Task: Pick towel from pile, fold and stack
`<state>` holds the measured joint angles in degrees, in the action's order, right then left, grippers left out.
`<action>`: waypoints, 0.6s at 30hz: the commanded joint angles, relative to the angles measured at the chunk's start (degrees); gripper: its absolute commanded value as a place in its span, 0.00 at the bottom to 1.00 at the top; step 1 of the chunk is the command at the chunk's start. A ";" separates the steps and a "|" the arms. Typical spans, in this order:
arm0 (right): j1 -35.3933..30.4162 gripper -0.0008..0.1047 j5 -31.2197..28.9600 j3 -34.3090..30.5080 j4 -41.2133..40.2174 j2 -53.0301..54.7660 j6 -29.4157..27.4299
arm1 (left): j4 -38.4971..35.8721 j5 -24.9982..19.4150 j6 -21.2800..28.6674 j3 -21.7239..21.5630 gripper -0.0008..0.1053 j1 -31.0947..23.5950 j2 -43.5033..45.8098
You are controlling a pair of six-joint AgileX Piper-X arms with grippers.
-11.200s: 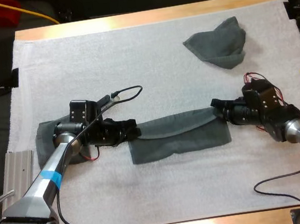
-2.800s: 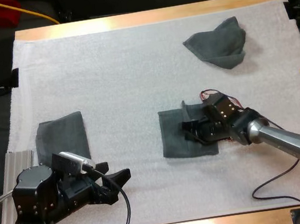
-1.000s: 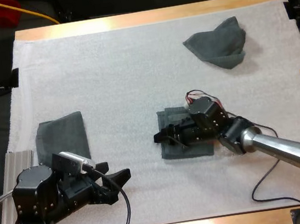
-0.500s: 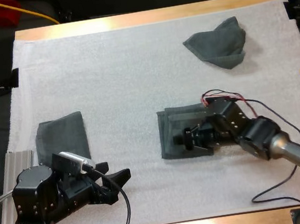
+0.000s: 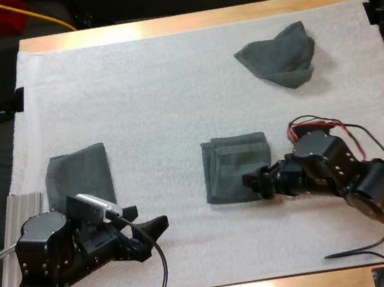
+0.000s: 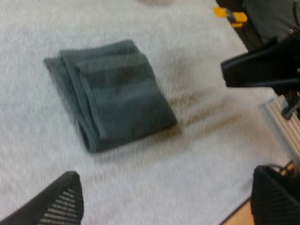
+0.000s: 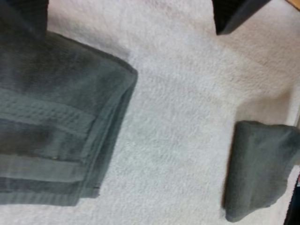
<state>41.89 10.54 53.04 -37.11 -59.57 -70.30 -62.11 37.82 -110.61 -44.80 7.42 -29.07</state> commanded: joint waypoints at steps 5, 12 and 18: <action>0.11 0.66 -1.58 0.32 -4.23 3.33 -1.89 | 4.38 -0.23 -0.06 -0.35 0.68 -0.04 -0.65; 0.11 0.66 -1.56 0.32 -4.93 5.58 -1.89 | 7.65 -0.29 -0.06 -0.35 0.68 -0.04 -7.78; 0.11 0.66 -1.56 0.32 -5.01 5.68 -1.89 | 12.92 -0.29 -0.06 -0.35 0.68 -0.04 -16.01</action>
<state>41.89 9.26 53.04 -41.67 -54.27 -71.29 -50.13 37.71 -110.61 -44.80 7.42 -45.45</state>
